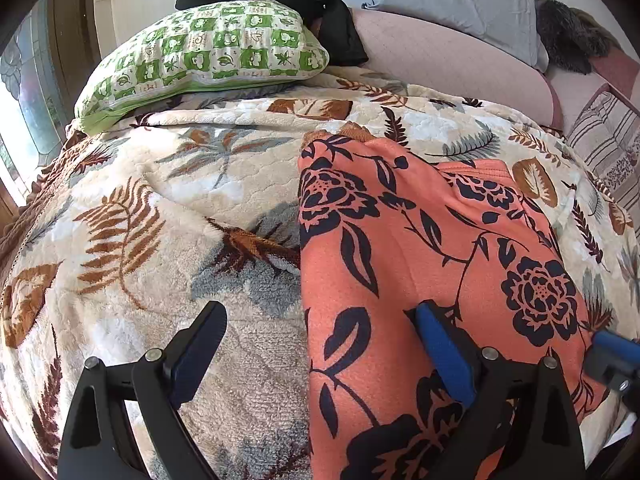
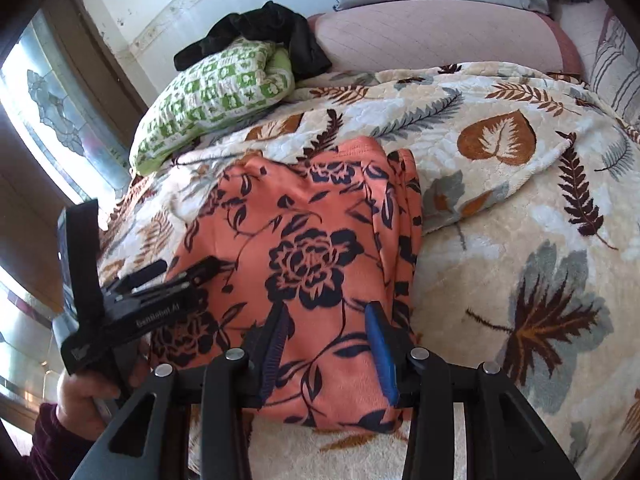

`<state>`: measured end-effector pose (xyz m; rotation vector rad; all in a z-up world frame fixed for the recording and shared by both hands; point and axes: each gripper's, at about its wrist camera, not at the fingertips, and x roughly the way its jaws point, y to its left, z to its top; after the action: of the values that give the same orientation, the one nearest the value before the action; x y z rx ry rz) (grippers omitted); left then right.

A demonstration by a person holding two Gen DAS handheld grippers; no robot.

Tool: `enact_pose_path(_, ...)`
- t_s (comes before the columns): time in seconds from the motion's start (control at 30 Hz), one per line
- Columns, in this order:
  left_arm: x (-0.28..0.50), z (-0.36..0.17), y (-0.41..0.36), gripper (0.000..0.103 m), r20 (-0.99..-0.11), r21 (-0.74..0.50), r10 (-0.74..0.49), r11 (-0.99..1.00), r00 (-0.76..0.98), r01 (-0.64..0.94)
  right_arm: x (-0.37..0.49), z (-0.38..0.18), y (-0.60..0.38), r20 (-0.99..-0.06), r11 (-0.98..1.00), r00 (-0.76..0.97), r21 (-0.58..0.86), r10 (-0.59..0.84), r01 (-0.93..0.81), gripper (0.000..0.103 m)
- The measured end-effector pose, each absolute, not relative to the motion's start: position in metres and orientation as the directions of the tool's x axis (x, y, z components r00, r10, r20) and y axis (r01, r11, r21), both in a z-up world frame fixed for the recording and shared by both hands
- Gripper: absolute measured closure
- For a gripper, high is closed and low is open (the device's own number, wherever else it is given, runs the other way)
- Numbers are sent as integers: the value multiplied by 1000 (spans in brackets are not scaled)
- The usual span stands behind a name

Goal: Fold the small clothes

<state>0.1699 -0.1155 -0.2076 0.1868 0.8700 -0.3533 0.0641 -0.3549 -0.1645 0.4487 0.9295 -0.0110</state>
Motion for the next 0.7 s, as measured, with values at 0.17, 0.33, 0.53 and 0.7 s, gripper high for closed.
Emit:
enact_pose_path(0.17,169,-207,-117,8,-770,28,-222,925,599,379,68,-190,-356,-823,911,542,342,171,232,57)
enact_pose_path(0.33,165,-203,-119,8,-767,46,-212,923,606,381,60,-174,-362,-794,904,587,356,159,237,57)
enact_pose_path(0.53,143,-180,-122,8,-733,84,-209,916,647,392,41,-140,-362,-716,913,694,330,78,238,51)
enact_pose_path(0.7,113,-145,-121,8,-680,91,-223,919,699,382,9,-109,-363,-630,921,776,294,-15,257,47)
